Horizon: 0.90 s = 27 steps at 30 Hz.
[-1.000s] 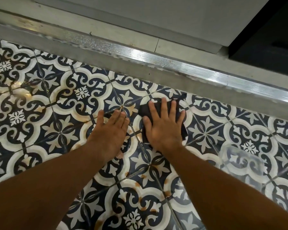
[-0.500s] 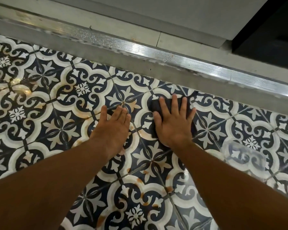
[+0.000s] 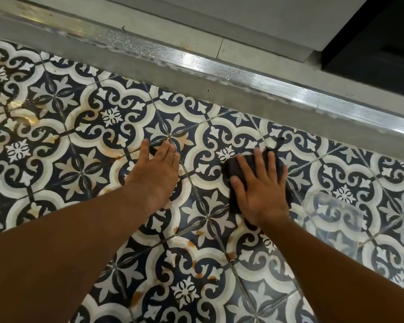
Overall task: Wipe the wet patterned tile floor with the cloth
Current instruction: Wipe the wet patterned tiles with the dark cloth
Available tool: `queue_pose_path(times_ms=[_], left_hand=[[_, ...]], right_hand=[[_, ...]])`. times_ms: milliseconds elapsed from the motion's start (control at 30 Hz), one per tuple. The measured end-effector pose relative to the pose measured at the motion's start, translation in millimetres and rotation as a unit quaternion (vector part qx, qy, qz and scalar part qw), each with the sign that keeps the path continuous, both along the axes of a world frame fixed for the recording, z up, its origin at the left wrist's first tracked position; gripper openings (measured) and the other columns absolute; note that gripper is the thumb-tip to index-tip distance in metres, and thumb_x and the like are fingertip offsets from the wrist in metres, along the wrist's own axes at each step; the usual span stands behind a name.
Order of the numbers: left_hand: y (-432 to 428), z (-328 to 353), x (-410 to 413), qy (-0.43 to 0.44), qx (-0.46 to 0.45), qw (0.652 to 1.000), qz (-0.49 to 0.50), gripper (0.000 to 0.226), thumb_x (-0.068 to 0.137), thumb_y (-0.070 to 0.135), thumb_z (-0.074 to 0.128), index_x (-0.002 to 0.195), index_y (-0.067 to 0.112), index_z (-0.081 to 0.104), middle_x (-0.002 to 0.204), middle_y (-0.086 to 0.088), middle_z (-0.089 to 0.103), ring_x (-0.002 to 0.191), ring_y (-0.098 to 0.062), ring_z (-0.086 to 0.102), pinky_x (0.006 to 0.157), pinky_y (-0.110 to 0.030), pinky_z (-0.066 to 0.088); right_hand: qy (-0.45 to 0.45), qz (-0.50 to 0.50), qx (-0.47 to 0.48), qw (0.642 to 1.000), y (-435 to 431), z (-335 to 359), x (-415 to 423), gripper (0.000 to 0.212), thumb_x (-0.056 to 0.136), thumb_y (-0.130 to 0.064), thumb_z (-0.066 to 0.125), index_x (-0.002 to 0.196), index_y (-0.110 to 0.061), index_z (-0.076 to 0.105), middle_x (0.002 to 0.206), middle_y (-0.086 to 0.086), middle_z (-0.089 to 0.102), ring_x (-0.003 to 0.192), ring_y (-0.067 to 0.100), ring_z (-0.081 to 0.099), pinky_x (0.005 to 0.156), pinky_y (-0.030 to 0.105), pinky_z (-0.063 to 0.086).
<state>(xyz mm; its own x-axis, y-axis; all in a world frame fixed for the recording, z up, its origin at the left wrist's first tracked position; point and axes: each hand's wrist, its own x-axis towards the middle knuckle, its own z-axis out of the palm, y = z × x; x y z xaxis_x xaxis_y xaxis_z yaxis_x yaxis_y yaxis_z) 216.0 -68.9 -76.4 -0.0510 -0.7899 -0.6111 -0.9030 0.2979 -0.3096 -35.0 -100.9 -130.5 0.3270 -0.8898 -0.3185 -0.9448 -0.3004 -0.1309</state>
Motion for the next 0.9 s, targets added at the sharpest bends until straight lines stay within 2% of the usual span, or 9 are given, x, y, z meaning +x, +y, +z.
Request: queue_pose_path(times_ms=[133, 200, 367, 500, 600, 700, 767, 833, 900], left_hand=[[-1.2, 0.4, 1.0, 0.001, 0.012, 1.000, 0.001, 0.098, 0.090, 0.045, 0.057, 0.149, 0.002, -0.009, 0.159, -0.018, -0.012, 0.146, -0.032, -0.015, 0.109, -0.065, -0.005], [-2.3, 2.4, 1.1, 0.004, 0.023, 1.000, 0.004, 0.102, 0.089, 0.048, 0.058, 0.149, 0.002, -0.010, 0.159, -0.019, -0.013, 0.146, -0.032, -0.016, 0.109, -0.065, -0.005], [-1.5, 6.1, 0.0, 0.019, 0.009, 1.000, 0.002, 0.092, 0.093, 0.041, 0.054, 0.150, 0.002, -0.006, 0.160, -0.018, -0.009, 0.147, -0.031, -0.013, 0.111, -0.065, 0.000], [-0.1, 6.8, 2.1, 0.039, 0.010, 0.999, 0.019, 0.095, 0.092, 0.045, 0.055, 0.150, 0.005, -0.007, 0.160, -0.016, -0.011, 0.147, -0.029, -0.013, 0.113, -0.064, 0.001], [-0.5, 5.4, 3.3, 0.038, 0.010, 0.999, 0.022, 0.101, 0.088, 0.049, 0.059, 0.151, 0.006, -0.007, 0.160, -0.015, -0.011, 0.147, -0.030, -0.013, 0.113, -0.065, 0.002], [-1.9, 5.1, 0.7, 0.036, 0.008, 0.999, 0.033, 0.100, 0.088, 0.047, 0.060, 0.151, 0.007, -0.006, 0.161, -0.014, -0.011, 0.146, -0.031, -0.014, 0.112, -0.067, 0.001], [-0.1, 6.7, -1.1, 0.038, -0.001, 0.998, 0.046, 0.101, 0.087, 0.046, 0.061, 0.151, 0.008, -0.007, 0.161, -0.013, -0.012, 0.146, -0.032, -0.015, 0.110, -0.068, -0.001], [6.4, 8.4, -1.3, 0.037, -0.030, 0.998, 0.049, 0.101, 0.088, 0.048, 0.060, 0.151, 0.009, -0.008, 0.160, -0.012, -0.014, 0.146, -0.033, -0.016, 0.109, -0.069, -0.001], [20.8, 7.5, 0.6, 0.048, -0.079, 0.995, 0.038, 0.100, 0.090, 0.054, 0.053, 0.151, 0.008, -0.011, 0.160, -0.012, -0.016, 0.146, -0.034, -0.016, 0.110, -0.069, 0.001]], right_hand=[[-0.017, -0.133, -0.008, 0.991, 23.8, 2.5, 9.0, 0.061, 0.094, -0.068, -0.002, 0.151, -0.047, -0.010, 0.164, -0.001, -0.012, 0.146, 0.025, -0.023, 0.114, 0.058, -0.015], [-0.019, -0.161, -0.005, 0.987, 45.9, 3.3, 18.6, 0.061, 0.094, -0.068, -0.002, 0.150, -0.046, -0.012, 0.163, 0.000, -0.013, 0.146, 0.026, -0.023, 0.114, 0.058, -0.016], [-0.027, -0.058, 0.003, 0.998, 75.5, 0.2, 35.1, 0.061, 0.096, -0.067, -0.001, 0.152, -0.044, -0.009, 0.162, 0.000, -0.015, 0.145, 0.025, -0.027, 0.112, 0.055, -0.022], [-0.022, 0.069, -0.006, 0.997, 45.9, 0.1, 16.4, 0.061, 0.096, -0.067, 0.002, 0.152, -0.044, -0.005, 0.164, 0.002, -0.009, 0.147, 0.027, -0.021, 0.115, 0.059, -0.012], [-0.018, -0.003, -0.004, 1.000, 42.8, 0.5, 9.8, 0.061, 0.094, -0.069, -0.002, 0.151, -0.047, -0.010, 0.163, -0.001, -0.013, 0.147, 0.025, -0.023, 0.115, 0.057, -0.014], [-0.032, -0.111, -0.002, 0.993, 74.4, 1.0, 10.8, 0.061, 0.095, -0.068, -0.001, 0.151, -0.047, -0.010, 0.163, -0.002, -0.013, 0.146, 0.023, -0.024, 0.115, 0.056, -0.014], [-0.027, -0.145, -0.001, 0.989, 107.6, 2.0, 12.0, 0.061, 0.095, -0.068, 0.000, 0.151, -0.046, -0.009, 0.163, 0.000, -0.011, 0.146, 0.022, -0.024, 0.115, 0.056, -0.014], [-0.019, -0.131, 0.007, 0.991, 137.7, 2.5, 12.6, 0.060, 0.097, -0.066, 0.003, 0.152, -0.044, -0.006, 0.164, 0.002, -0.008, 0.147, 0.024, -0.023, 0.115, 0.055, -0.016], [-0.010, -0.058, 0.013, 0.998, 147.9, 1.4, 8.6, 0.059, 0.098, -0.065, 0.006, 0.153, -0.044, -0.004, 0.164, 0.003, -0.009, 0.147, 0.026, -0.023, 0.114, 0.056, -0.017]])
